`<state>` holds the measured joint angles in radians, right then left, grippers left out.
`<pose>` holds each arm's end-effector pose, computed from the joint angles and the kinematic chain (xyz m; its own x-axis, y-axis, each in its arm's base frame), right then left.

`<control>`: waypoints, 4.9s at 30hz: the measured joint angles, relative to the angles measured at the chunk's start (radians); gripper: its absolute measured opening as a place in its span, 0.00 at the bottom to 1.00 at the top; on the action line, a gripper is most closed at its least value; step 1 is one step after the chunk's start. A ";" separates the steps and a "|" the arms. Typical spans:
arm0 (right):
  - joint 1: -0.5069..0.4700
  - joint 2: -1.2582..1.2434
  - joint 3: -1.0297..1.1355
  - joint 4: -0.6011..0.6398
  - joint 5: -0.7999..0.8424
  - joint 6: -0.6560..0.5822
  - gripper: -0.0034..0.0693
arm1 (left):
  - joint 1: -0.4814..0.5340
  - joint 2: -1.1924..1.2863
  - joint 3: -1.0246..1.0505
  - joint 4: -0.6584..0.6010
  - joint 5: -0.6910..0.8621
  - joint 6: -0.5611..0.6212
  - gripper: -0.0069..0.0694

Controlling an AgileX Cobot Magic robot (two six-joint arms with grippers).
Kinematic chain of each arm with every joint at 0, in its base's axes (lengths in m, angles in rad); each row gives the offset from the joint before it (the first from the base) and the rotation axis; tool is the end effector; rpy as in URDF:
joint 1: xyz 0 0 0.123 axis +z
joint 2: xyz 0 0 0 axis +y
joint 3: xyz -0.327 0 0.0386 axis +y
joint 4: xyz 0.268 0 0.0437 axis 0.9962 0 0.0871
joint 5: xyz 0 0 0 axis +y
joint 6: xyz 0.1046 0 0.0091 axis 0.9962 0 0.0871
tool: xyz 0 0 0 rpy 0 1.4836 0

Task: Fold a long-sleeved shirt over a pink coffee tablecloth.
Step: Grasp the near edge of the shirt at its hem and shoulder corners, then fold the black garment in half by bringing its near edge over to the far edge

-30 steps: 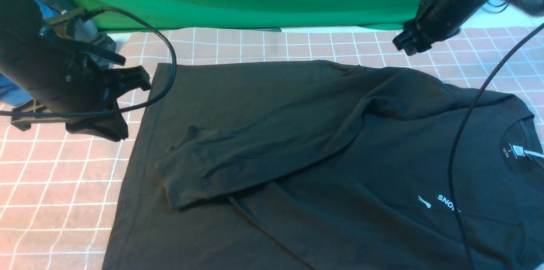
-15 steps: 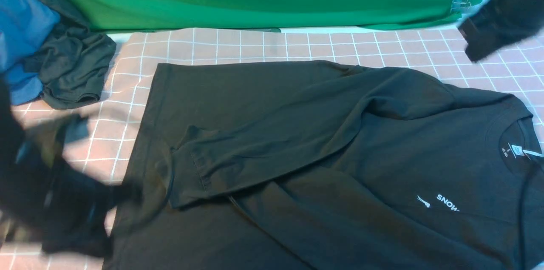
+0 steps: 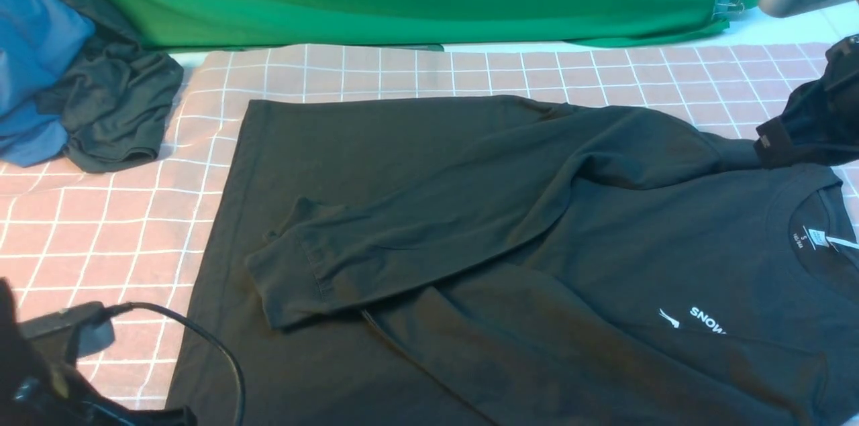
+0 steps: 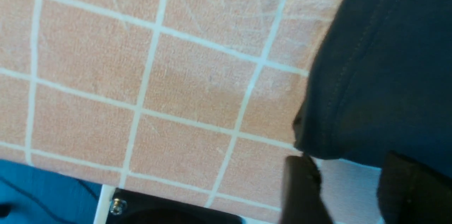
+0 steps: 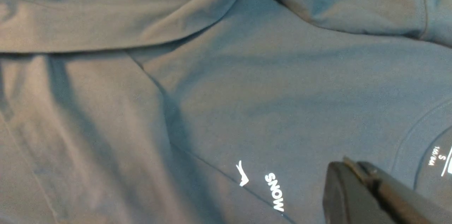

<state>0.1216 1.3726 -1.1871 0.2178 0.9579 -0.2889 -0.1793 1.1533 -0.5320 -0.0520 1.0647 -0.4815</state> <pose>0.2923 0.0544 0.3553 -0.8137 -0.2596 -0.5201 -0.3434 0.9366 0.0698 0.1400 -0.0302 0.2123 -0.9459 -0.3213 0.0460 -0.3227 0.9461 -0.0264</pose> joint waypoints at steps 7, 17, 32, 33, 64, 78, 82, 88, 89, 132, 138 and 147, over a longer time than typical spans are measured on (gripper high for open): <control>0.000 -0.001 0.000 0.052 0.014 -0.043 0.10 | 0.000 0.165 0.000 0.001 -0.112 0.065 0.78; 0.000 -0.001 0.000 0.069 0.149 -0.081 0.10 | 0.000 0.245 0.000 -0.013 -0.165 0.075 0.30; 0.005 -0.067 0.349 0.048 0.200 -0.028 0.22 | 0.000 -0.026 -0.045 0.101 -0.017 0.045 0.13; 0.023 -0.068 0.420 0.044 0.165 -0.042 0.34 | 0.000 -0.055 -0.045 0.101 -0.017 0.038 0.13; 0.273 0.072 0.625 -0.144 -0.249 -0.086 0.36 | 0.000 -0.073 -0.045 0.040 -0.074 0.026 0.13; 0.273 0.025 0.420 -0.143 -0.020 -0.072 0.14 | 0.000 -0.068 -0.232 -0.003 -0.053 0.015 0.13; 0.273 0.024 0.360 -0.160 -0.017 -0.065 0.14 | 0.000 -0.032 -0.310 0.016 -0.049 -0.002 0.13; 0.197 0.057 0.228 -0.169 -0.049 -0.052 0.14 | 0.062 0.135 -0.450 0.023 -0.080 -0.005 0.13; 0.176 0.076 0.199 -0.169 -0.050 -0.052 0.14 | 0.076 0.162 -0.479 0.019 -0.087 -0.003 0.13; 0.304 0.647 -0.241 -0.275 -0.270 0.063 0.62 | 0.204 0.695 -0.897 -0.090 -0.079 0.098 0.13; 0.293 0.650 -0.240 -0.344 -0.359 0.106 0.58 | 0.205 0.695 -0.897 -0.090 -0.073 0.101 0.13; 0.239 0.651 -0.240 -0.351 -0.428 0.111 0.61 | 0.206 0.695 -0.897 -0.090 -0.054 0.122 0.13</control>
<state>0.3609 2.0237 -1.4271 -0.1330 0.5298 -0.1783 0.0262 1.8480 -1.4293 -0.1418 1.0109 -0.3596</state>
